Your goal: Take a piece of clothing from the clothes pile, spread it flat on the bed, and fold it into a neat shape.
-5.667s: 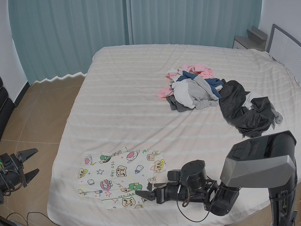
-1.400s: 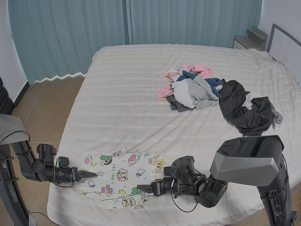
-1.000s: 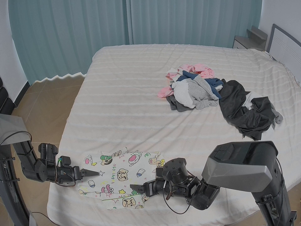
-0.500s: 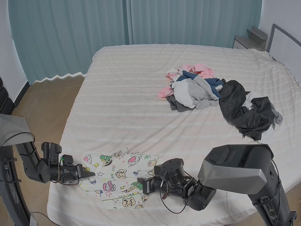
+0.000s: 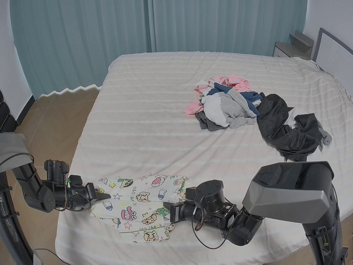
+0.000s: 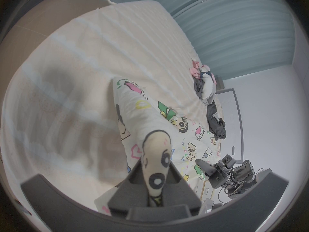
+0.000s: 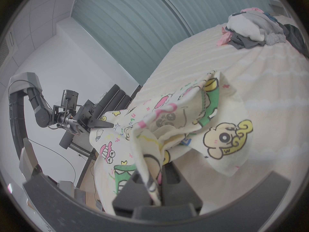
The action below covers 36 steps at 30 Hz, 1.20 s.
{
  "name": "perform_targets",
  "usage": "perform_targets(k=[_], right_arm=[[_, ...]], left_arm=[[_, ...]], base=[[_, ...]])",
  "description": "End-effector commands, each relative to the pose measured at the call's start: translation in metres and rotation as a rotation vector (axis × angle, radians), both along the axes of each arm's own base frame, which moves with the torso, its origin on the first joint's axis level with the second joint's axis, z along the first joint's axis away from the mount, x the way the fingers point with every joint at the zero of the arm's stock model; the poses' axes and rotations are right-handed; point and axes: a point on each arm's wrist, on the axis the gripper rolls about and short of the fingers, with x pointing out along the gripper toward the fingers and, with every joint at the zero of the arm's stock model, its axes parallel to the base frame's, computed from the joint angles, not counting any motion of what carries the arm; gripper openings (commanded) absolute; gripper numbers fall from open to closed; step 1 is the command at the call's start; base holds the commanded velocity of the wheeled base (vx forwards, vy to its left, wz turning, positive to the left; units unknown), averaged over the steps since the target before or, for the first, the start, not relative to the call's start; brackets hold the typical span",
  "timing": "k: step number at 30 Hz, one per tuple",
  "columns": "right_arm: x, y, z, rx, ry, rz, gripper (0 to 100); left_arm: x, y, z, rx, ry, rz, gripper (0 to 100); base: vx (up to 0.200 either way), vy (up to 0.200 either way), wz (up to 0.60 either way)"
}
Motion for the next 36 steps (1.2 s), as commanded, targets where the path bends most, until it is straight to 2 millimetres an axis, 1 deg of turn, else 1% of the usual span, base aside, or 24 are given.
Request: perform_targets(k=[1, 3, 7, 12, 15, 17, 20, 28, 33, 36], right_arm=[[-0.004, -0.004, 0.028, 0.040, -0.034, 0.000, 0], [-0.007, -0.006, 0.035, 0.047, -0.040, 0.002, 0], [-0.012, -0.011, 0.046, 0.052, -0.045, 0.002, 0], [-0.017, -0.018, 0.050, 0.047, -0.038, 0.005, 0], [-0.019, -0.020, 0.054, 0.048, -0.039, 0.003, 0], [-0.021, -0.022, 0.055, 0.046, -0.037, 0.003, 0], [-0.022, -0.026, 0.057, 0.045, -0.035, 0.000, 0], [-0.024, -0.036, 0.063, 0.047, -0.035, -0.012, 0], [-0.028, -0.047, 0.070, 0.046, -0.034, -0.029, 0], [-0.029, -0.055, 0.075, 0.048, -0.037, -0.041, 0]], left_arm=[[-0.007, -0.007, 0.027, -0.002, -0.073, -0.011, 0], [-0.009, -0.011, 0.031, 0.005, -0.087, -0.019, 0], [-0.012, -0.022, 0.033, 0.043, -0.086, -0.013, 0], [-0.013, -0.034, 0.034, 0.030, -0.052, 0.017, 0], [-0.013, -0.038, 0.038, 0.005, -0.043, 0.022, 0], [-0.015, -0.045, 0.040, -0.008, -0.037, 0.013, 0], [-0.016, -0.051, 0.044, 0.000, -0.051, 0.006, 0], [-0.019, -0.066, 0.045, 0.032, -0.060, -0.009, 0], [-0.022, -0.076, 0.046, 0.039, -0.063, -0.036, 0], [-0.025, -0.087, 0.047, 0.039, -0.058, -0.041, 0]], base=[[0.000, 0.000, 0.00], [0.000, 0.000, 0.00], [0.000, 0.000, 0.00], [0.000, 0.000, 0.00], [0.000, -0.200, 0.00], [0.000, -0.200, 0.00], [0.000, -0.200, 0.00], [0.000, -0.200, 0.00], [0.000, -0.200, 0.00], [0.000, -0.200, 0.00]])
